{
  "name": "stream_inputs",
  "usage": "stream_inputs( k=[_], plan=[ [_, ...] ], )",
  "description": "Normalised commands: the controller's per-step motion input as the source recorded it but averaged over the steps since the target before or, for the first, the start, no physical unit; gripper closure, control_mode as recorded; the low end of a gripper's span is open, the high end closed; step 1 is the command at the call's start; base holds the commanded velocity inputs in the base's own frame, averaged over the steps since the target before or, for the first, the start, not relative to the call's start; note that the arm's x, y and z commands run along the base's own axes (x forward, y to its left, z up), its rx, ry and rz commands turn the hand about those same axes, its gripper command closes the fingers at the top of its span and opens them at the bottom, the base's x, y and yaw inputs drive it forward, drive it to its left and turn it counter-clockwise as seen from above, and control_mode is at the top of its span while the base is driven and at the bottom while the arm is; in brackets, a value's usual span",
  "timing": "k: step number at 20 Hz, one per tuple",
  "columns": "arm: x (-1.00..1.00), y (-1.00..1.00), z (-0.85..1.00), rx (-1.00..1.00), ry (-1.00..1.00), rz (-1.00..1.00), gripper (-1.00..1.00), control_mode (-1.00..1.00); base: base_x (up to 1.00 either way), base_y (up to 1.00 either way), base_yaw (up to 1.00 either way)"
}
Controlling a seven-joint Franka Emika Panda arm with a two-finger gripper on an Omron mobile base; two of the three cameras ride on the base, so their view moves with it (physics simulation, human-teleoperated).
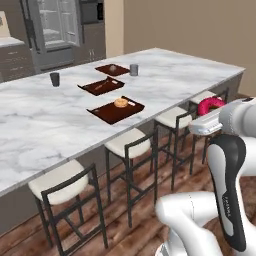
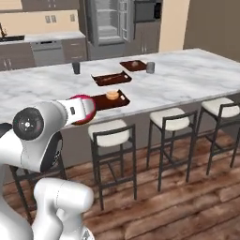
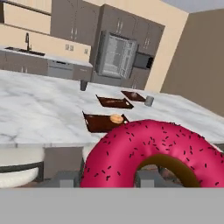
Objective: Take the donuts from the fridge and place them on the empty tray on the dining counter.
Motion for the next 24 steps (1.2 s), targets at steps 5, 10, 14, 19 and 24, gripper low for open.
stream_inputs(
  k=[5, 10, 14, 19, 24],
  plan=[
    [0.00, 0.00, 0.00, 0.00, 0.00, 0.00, 1.00, 1.00, 1.00, -0.89, 0.44],
    [0.00, 0.00, 0.00, 0.00, 0.00, 0.00, 1.00, 1.00, 1.00, -0.87, 0.44],
    [0.00, 0.00, 0.00, 0.00, 0.00, 0.00, 1.00, 1.00, 1.00, -0.56, 0.46],
    [0.00, 0.00, 0.00, 0.00, 0.00, 0.00, 1.00, 1.00, 1.00, -0.13, 0.51],
    [0.00, 0.00, 0.00, 0.00, 0.00, 0.00, 1.00, 1.00, 1.00, 0.00, 0.40]
  ],
)
